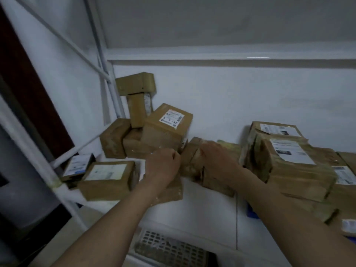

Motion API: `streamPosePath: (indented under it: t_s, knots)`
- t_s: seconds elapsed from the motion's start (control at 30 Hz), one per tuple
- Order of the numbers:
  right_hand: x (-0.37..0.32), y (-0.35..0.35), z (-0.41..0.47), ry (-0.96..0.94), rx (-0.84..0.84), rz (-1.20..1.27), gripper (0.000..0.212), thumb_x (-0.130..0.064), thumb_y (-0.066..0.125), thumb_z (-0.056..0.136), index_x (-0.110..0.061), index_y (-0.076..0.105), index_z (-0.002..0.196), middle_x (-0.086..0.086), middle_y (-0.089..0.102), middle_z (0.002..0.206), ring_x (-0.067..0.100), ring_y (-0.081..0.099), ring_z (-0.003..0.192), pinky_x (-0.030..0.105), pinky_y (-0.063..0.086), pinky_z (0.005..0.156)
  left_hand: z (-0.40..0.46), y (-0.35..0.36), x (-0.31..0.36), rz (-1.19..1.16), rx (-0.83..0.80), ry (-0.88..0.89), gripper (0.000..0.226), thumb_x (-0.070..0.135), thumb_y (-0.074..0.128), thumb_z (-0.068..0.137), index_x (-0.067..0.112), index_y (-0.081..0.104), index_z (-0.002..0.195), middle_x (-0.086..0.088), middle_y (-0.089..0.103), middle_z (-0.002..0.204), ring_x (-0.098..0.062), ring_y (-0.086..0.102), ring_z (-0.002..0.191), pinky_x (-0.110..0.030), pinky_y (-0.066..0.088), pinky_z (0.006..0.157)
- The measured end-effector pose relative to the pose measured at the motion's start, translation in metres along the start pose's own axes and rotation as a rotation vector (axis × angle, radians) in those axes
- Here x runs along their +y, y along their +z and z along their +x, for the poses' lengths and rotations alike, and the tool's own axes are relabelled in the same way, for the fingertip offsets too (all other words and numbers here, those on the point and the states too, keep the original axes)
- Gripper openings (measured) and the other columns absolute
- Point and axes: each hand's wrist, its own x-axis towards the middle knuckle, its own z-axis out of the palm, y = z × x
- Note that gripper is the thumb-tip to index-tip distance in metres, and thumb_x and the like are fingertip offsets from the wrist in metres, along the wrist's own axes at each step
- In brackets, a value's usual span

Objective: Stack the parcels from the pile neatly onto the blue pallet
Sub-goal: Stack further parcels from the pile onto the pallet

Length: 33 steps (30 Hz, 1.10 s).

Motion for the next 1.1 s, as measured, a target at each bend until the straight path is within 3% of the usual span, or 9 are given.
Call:
streamPosePath:
  t_s: [0.17, 0.4, 0.5, 0.57, 0.63, 0.73, 0.8, 0.9, 1.1]
  knots:
    - [-0.041, 0.046, 0.025, 0.046, -0.111, -0.007, 0.018, -0.006, 0.044, 0.091, -0.006, 0.062, 0.087, 0.013, 0.063, 0.097, 0.028, 0.061, 0.088, 0.032, 0.043, 0.064, -0.012, -0.029, -0.071, 0.072, -0.065, -0.090, 0.036, 0.035, 0.036, 0.098, 0.024, 0.053, 0.067, 0.001, 0.058, 0.076, -0.019, 0.055, 0.072, -0.031, 0.039, 0.061]
    - [-0.121, 0.101, 0.052, -0.020, -0.148, -0.081, 0.023, -0.010, 0.039, 0.095, -0.010, 0.060, 0.103, 0.009, 0.060, 0.107, 0.025, 0.059, 0.099, 0.031, 0.045, 0.075, -0.020, -0.072, -0.173, 0.134, -0.058, -0.192, 0.034, 0.032, 0.038, 0.096, 0.024, 0.051, 0.066, -0.002, 0.064, 0.082, -0.020, 0.056, 0.075, -0.028, 0.037, 0.060]
    - [-0.157, 0.118, 0.066, -0.083, -0.188, -0.128, 0.019, -0.010, 0.038, 0.096, -0.012, 0.057, 0.096, 0.008, 0.057, 0.104, 0.025, 0.057, 0.097, 0.028, 0.036, 0.062, -0.019, -0.087, -0.214, 0.192, -0.069, -0.196, 0.035, 0.031, 0.038, 0.096, 0.025, 0.050, 0.064, -0.003, 0.066, 0.084, -0.017, 0.052, 0.070, -0.028, 0.035, 0.059]
    - [-0.175, 0.131, 0.076, -0.091, -0.208, -0.111, 0.015, -0.011, 0.039, 0.096, -0.012, 0.053, 0.100, 0.010, 0.054, 0.107, 0.025, 0.053, 0.097, 0.027, 0.034, 0.068, -0.017, -0.095, -0.236, 0.214, -0.069, -0.164, 0.033, 0.032, 0.037, 0.098, 0.020, 0.061, 0.078, -0.004, 0.064, 0.091, -0.017, 0.054, 0.078, -0.028, 0.036, 0.062]
    - [-0.191, 0.142, 0.084, -0.073, -0.222, -0.077, 0.018, -0.012, 0.042, 0.093, -0.013, 0.049, 0.109, 0.011, 0.047, 0.113, 0.026, 0.046, 0.101, 0.032, 0.036, 0.078, -0.011, -0.101, -0.254, 0.221, -0.115, -0.136, 0.033, 0.034, 0.037, 0.099, 0.015, 0.064, 0.100, -0.006, 0.058, 0.104, -0.024, 0.054, 0.099, -0.032, 0.041, 0.073]
    - [-0.206, 0.151, 0.097, -0.066, -0.301, -0.068, 0.048, -0.011, 0.043, 0.091, -0.019, 0.036, 0.137, 0.012, 0.033, 0.139, 0.035, 0.033, 0.126, 0.043, 0.033, 0.099, 0.003, -0.108, -0.269, 0.277, -0.258, -0.118, 0.037, 0.039, 0.039, 0.098, 0.018, 0.060, 0.120, -0.008, 0.053, 0.123, -0.030, 0.046, 0.116, -0.038, 0.043, 0.092]
    - [-0.211, 0.151, 0.109, -0.052, -0.340, -0.075, 0.062, -0.010, 0.039, 0.093, -0.025, 0.017, 0.148, 0.008, 0.013, 0.156, 0.036, 0.011, 0.142, 0.051, 0.018, 0.113, 0.015, -0.111, -0.274, 0.303, -0.309, -0.094, 0.038, 0.041, 0.040, 0.097, 0.019, 0.058, 0.123, -0.008, 0.052, 0.127, -0.030, 0.045, 0.118, -0.040, 0.041, 0.099]
    - [-0.211, 0.150, 0.131, -0.076, -0.323, -0.118, 0.058, -0.019, 0.033, 0.099, -0.030, 0.007, 0.150, 0.005, 0.002, 0.159, 0.036, -0.001, 0.145, 0.055, 0.011, 0.116, 0.039, -0.113, -0.277, 0.305, -0.335, -0.061, 0.039, 0.042, 0.042, 0.096, 0.023, 0.053, 0.129, -0.005, 0.048, 0.133, -0.027, 0.043, 0.122, -0.040, 0.038, 0.102]
    - [-0.195, 0.129, 0.194, -0.157, -0.239, -0.236, 0.056, -0.025, 0.033, 0.099, -0.030, 0.008, 0.149, 0.004, 0.006, 0.158, 0.037, 0.005, 0.144, 0.057, 0.015, 0.114, 0.109, -0.124, -0.265, 0.348, -0.296, -0.013, 0.048, 0.044, 0.043, 0.095, 0.020, 0.045, 0.137, -0.008, 0.046, 0.134, -0.027, 0.042, 0.121, -0.038, 0.039, 0.098]
